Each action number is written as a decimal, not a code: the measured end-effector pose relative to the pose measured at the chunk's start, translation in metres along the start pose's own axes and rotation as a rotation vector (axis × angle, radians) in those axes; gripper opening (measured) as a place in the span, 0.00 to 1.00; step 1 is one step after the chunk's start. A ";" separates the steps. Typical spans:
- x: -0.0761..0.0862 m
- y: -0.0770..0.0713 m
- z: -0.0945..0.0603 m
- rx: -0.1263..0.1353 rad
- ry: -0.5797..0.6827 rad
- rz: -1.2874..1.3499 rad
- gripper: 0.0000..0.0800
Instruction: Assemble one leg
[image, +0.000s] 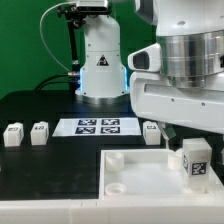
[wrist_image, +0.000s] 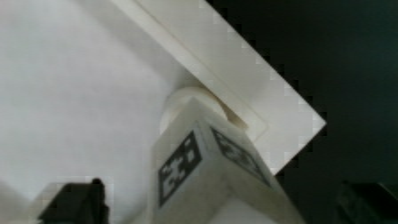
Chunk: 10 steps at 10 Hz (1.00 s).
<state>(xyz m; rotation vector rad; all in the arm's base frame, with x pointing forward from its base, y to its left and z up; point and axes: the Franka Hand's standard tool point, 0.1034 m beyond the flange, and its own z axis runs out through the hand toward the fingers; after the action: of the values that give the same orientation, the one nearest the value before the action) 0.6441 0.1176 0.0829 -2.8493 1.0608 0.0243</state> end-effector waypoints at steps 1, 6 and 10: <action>0.000 0.001 0.001 -0.005 0.001 -0.122 0.81; 0.003 0.000 0.001 -0.041 0.010 -0.621 0.78; 0.003 0.001 0.002 -0.033 0.010 -0.315 0.37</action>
Offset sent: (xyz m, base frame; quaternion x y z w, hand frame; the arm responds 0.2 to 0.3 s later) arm 0.0063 0.0066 0.0059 -0.0213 -0.0197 -0.3259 0.9449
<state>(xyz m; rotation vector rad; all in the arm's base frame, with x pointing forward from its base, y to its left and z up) 0.6461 0.1151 0.0805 -3.0133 0.6072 0.0029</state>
